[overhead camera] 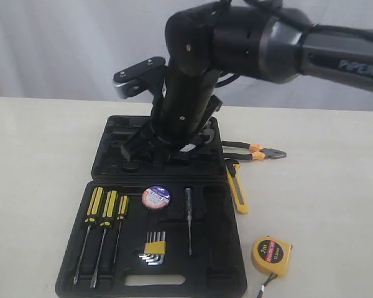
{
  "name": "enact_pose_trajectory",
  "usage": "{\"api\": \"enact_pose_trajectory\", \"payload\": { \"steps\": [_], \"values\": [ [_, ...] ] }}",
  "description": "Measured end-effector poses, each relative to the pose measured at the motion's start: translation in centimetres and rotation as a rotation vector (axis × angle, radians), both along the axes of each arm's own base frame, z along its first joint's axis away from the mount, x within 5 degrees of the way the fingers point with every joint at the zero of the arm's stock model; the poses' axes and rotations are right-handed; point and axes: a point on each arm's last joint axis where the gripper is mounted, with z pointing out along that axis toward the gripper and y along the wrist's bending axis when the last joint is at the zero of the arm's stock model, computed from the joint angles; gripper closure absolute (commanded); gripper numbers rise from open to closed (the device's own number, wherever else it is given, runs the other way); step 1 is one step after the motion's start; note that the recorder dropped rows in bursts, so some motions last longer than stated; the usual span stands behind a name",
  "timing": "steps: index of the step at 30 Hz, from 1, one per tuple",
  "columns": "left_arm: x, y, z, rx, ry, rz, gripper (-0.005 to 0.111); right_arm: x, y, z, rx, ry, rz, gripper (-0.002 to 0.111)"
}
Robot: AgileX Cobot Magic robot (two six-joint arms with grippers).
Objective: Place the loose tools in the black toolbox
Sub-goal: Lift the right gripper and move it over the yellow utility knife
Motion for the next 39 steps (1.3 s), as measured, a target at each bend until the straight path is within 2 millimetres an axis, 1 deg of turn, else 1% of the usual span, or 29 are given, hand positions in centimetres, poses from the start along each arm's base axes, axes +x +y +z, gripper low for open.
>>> {"api": "enact_pose_trajectory", "payload": {
  "steps": [1, 3, 4, 6, 8, 10, 14, 17, 19, 22, 28, 30, 32, 37, 39],
  "values": [
    [0.0, 0.0, 0.0, 0.0, 0.0, 0.0, 0.107, -0.4, -0.5, 1.0, -0.008, 0.0, -0.006, 0.109],
    [0.0, 0.0, 0.0, 0.0, 0.0, 0.0, 0.107, -1.0, -1.4, 1.9, -0.008, -0.002, -0.02, 0.109],
    [0.0, 0.0, 0.0, 0.0, 0.0, 0.0, 0.107, -1.4, -2.2, 2.5, -0.006, -0.008, -0.036, 0.109],
    [0.0, 0.0, 0.0, 0.0, 0.0, 0.0, 0.107, -2.1, -3.7, 3.2, -0.003, -0.023, -0.066, 0.109],
    [0.0, 0.0, 0.0, 0.0, 0.0, 0.0, 0.107, -3.0, -5.6, 3.2, -0.001, -0.033, -0.105, 0.109],
    [0.0, 0.0, 0.0, 0.0, 0.0, 0.0, 0.107, -3.9, -7.6, 2.5, 0.001, -0.04, -0.148, 0.109],
    [0.0, 0.0, 0.0, 0.0, 0.0, 0.0, 0.107, -5.1, -11.3, -0.7, 0.033, -0.016, -0.26, 0.109],
    [0.0, 0.0, 0.0, 0.0, 0.0, 0.0, 0.107, -5.4, -14.2, -3.3, 0.059, 0.0, -0.357, 0.109],
    [0.0, 0.0, 0.0, 0.0, 0.0, 0.0, 0.107, -5.2, -15.5, -4.6, 0.057, 0.009, -0.39, 0.109],
    [0.0, 0.0, 0.0, 0.0, 0.0, 0.0, 0.107, -4.6, -16.0, -5.9, 0.062, -0.007, -0.405, 0.109],
    [0.0, 0.0, 0.0, 0.0, 0.0, 0.0, 0.107, -2.9, -16.1, -8.4, 0.071, -0.027, -0.407, 0.109],
    [0.0, 0.0, 0.0, 0.0, 0.0, 0.0, 0.107, -2.2, -16.1, -9.2, 0.071, -0.017, -0.409, 0.106],
    [0.0, 0.0, 0.0, 0.0, 0.0, 0.0, 0.107, -1.7, -16.1, -9.9, 0.077, -0.009, -0.414, 0.097],
    [0.0, 0.0, 0.0, 0.0, 0.0, 0.0, 0.107, -1.0, -16.1, -10.7, 0.086, -0.009, -0.421, 0.058],
    [0.0, 0.0, 0.0, 0.0, 0.0, 0.0, 0.107, -0.9, -16.1, -10.7, 0.089, -0.011, -0.423, 0.051]
  ]
}}
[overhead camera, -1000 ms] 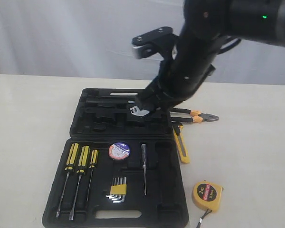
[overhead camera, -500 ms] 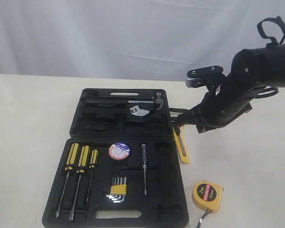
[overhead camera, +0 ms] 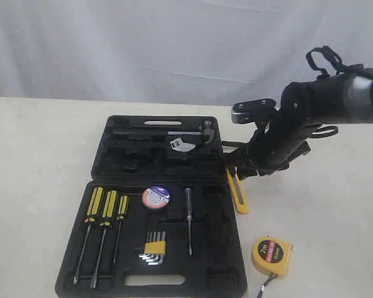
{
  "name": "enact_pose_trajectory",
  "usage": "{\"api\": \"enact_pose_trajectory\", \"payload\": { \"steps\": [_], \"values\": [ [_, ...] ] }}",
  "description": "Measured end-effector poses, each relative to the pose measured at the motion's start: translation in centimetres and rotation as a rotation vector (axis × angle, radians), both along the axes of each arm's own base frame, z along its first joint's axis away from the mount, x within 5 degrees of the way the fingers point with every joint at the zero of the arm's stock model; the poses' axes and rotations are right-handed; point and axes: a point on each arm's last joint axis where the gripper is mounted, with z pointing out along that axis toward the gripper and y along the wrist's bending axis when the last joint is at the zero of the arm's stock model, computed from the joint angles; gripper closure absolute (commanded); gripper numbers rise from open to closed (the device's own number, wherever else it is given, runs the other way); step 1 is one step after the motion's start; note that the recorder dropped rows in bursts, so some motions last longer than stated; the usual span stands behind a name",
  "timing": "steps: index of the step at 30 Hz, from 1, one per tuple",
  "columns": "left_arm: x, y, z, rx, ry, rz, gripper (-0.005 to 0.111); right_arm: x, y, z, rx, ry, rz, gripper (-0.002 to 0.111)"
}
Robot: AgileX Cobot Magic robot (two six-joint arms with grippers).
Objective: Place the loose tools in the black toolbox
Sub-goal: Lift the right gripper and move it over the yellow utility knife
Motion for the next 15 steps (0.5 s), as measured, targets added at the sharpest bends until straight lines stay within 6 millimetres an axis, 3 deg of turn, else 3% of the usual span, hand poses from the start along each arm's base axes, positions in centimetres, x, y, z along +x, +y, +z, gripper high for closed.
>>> {"api": "enact_pose_trajectory", "payload": {
  "steps": [15],
  "values": [
    [0.0, 0.0, 0.0, 0.0, 0.0, 0.0, 0.107, 0.1, 0.0, 0.07, 0.0, -0.009, 0.001, 0.051]
  ]
}}
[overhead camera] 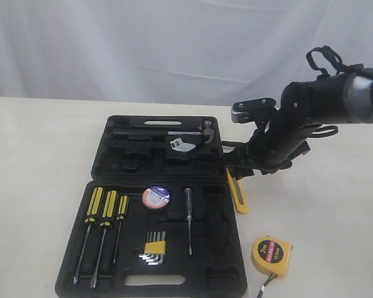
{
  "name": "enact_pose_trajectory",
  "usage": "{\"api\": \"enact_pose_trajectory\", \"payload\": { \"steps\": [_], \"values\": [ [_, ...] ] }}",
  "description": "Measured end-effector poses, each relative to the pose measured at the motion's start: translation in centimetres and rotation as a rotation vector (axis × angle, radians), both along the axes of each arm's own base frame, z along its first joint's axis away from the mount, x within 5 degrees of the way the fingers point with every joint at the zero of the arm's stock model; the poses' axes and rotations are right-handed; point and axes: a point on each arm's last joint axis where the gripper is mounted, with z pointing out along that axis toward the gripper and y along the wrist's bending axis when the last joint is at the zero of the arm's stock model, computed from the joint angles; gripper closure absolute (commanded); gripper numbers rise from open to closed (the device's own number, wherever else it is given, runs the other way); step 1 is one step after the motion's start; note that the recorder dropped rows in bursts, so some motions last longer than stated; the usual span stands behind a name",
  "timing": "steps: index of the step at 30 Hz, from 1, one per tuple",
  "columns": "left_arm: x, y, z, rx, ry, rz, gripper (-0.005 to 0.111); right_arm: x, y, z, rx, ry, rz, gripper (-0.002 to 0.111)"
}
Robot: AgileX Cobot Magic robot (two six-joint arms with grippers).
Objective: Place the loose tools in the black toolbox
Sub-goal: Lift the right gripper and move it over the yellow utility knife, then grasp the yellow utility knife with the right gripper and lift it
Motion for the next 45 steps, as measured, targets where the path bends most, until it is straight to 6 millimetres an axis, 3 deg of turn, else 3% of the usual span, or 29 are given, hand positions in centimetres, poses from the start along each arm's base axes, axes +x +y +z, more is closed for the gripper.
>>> {"api": "enact_pose_trajectory", "payload": {
  "steps": [19, 27, 38, 45],
  "values": [
    [0.0, 0.0, 0.0, 0.0, 0.0, 0.0, 0.107, 0.1, 0.4, 0.0, 0.038, -0.006, 0.031, 0.051],
    [0.0, 0.0, 0.0, 0.0, 0.0, 0.0, 0.107, 0.2, 0.4, -2.8, 0.038, 0.057, 0.042, 0.051],
    [0.0, 0.0, 0.0, 0.0, 0.0, 0.0, 0.107, 0.6, 0.3, -2.7, 0.028, 0.011, 0.041, 0.051],
    [0.0, 0.0, 0.0, 0.0, 0.0, 0.0, 0.107, 0.7, 0.3, -3.9, 0.023, 0.023, 0.048, 0.053]
  ]
}}
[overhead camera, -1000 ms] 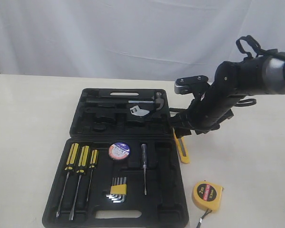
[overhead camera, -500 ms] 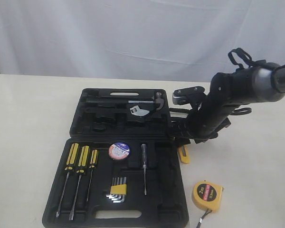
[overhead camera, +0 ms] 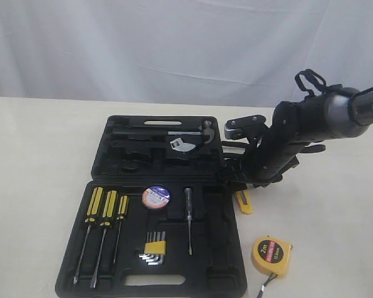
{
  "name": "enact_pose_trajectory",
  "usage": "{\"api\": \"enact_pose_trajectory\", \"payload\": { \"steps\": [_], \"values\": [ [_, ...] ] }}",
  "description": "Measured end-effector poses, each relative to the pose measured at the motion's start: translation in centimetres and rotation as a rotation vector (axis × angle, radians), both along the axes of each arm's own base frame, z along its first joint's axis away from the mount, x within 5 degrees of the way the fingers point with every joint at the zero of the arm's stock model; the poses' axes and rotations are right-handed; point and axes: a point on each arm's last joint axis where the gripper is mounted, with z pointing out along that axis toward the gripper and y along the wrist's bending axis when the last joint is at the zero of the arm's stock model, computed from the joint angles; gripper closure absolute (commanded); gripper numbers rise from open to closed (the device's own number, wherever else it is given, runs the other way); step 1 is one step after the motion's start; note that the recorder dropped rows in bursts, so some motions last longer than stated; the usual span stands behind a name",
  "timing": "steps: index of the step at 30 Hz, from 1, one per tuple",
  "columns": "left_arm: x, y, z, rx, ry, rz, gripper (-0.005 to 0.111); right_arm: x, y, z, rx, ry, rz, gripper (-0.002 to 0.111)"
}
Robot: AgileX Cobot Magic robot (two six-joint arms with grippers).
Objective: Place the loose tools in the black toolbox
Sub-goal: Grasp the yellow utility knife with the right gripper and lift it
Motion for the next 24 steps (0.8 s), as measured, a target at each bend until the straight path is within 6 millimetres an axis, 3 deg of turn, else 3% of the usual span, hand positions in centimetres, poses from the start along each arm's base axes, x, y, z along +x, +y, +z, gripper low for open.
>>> {"api": "enact_pose_trajectory", "payload": {
  "steps": [9, 13, 20, 24],
  "values": [
    [0.0, 0.0, 0.0, 0.0, 0.0, 0.0, 0.107, 0.1, 0.0, -0.3, -0.009, -0.001, 0.022, 0.088],
    [0.0, 0.0, 0.0, 0.0, 0.0, 0.0, 0.107, 0.1, 0.0, -0.3, -0.012, 0.001, 0.031, 0.109],
    [0.0, 0.0, 0.0, 0.0, 0.0, 0.0, 0.107, 0.1, 0.1, -0.1, 0.001, 0.004, 0.025, 0.109],
    [0.0, 0.0, 0.0, 0.0, 0.0, 0.0, 0.107, -0.4, 0.2, 1.4, 0.011, 0.016, 0.029, 0.109]
  ]
}}
